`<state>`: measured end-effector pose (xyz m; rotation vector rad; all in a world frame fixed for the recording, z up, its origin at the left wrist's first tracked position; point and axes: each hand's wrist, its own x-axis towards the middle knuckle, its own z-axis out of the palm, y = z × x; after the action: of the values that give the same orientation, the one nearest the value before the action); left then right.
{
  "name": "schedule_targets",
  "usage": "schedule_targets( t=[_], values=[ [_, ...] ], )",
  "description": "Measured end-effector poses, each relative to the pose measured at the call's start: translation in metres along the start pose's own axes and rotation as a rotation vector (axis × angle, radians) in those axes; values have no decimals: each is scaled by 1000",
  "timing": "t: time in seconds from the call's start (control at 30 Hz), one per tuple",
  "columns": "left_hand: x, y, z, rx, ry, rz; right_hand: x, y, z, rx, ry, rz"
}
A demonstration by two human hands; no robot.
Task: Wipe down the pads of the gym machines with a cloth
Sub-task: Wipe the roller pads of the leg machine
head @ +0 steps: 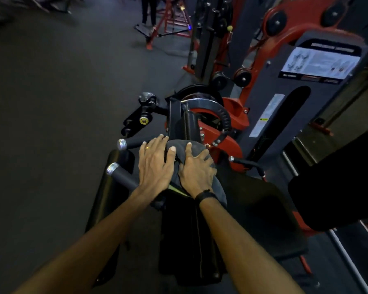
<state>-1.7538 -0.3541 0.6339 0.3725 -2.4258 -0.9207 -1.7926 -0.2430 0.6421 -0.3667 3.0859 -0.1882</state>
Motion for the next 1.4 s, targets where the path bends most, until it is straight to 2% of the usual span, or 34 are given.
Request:
schedule_targets(
  t=[0.13,0.3,0.43,0.57,0.7,0.8,0.9,0.97,1.1,1.23,1.33,1.4],
  values=[
    [25,11,25,0,48,-82,50,-2,2,62,16,-30],
    [31,17,57,-109,93,-163,97,-7,1,102,-10,-31],
    [38,18,70,-169,152,-146,148,-17,2,141,-5,1],
    [39,27,82,-167,104,-52,185,-24,-4,174,-18,7],
    [46,33,88,-267,152,-193,215,-27,-5,150,17,6],
    [52,30,90,-273,178,-213,238,-33,0,157,20,21],
    [51,28,90,-285,182,-312,247,-33,4,163,41,14],
    [53,28,90,-293,197,-361,249,-33,3,169,34,-5],
    [52,25,92,-282,330,-358,234,-20,-2,223,-5,-104],
    [43,29,94,-492,403,-376,174,8,-3,349,1,-274],
    [25,36,92,-596,441,-401,119,36,15,563,28,-342],
    [13,45,89,-539,361,-405,101,52,32,871,63,-308]
  ],
)
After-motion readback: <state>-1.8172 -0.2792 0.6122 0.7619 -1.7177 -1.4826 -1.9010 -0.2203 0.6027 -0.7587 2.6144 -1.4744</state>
